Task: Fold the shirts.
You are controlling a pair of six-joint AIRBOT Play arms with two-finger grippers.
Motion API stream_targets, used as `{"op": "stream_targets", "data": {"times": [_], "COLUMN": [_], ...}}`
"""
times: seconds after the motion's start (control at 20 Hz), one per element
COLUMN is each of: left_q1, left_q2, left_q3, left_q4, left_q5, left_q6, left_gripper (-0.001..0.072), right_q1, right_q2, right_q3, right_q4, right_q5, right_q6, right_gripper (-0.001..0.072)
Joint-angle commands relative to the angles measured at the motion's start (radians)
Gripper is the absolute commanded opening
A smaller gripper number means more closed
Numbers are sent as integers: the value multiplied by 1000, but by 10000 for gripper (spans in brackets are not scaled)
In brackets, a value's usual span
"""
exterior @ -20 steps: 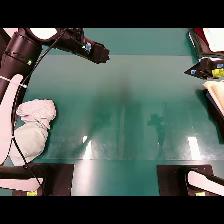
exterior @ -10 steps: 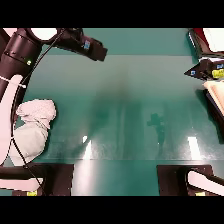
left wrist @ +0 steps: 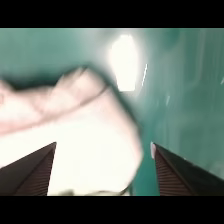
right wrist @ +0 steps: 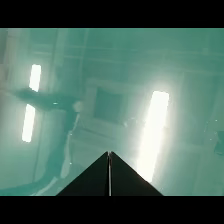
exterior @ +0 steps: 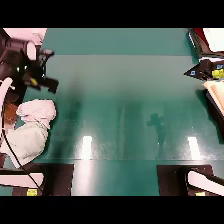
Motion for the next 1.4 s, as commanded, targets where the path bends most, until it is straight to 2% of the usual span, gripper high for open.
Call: {"op": "stream_targets", "data": {"times": [0.0,0.1,0.15,0.2,0.3,0.35,0.5,0.65,0.9,1.0,1.2,1.35], "left_q1": [116,137,136,136,136,136,113,7,-196,-293,-444,-449], "left_q2": [1,1,1,1,9,18,89,212,325,324,240,97], "left_q3": [-200,-247,-254,-254,-254,-247,-162,20,264,288,288,288], "left_q4": [33,34,38,34,29,28,13,-62,-626,-731,-730,-713], "left_q5": [20,64,79,89,93,91,93,138,212,229,237,296], "left_q6": [-42,-44,-44,-43,-39,-25,5,64,351,402,480,483], "left_gripper": [700,699,674,489,67,31,22,23,23,23,22,23], "right_q1": [1,1,1,1,1,1,-17,-46,-45,-45,-45,-45], "right_q2": [0,0,0,0,0,0,0,0,0,0,0,0], "right_q3": [0,0,0,0,0,0,37,164,343,385,411,411], "right_q4": [0,0,0,1,0,2,28,45,44,44,44,44], "right_q5": [1,1,1,1,1,0,3,10,10,13,21,40], "right_q6": [0,0,0,0,0,0,0,1,0,1,0,0], "right_gripper": [12,12,12,12,12,12,12,12,12,12,12,12]}}
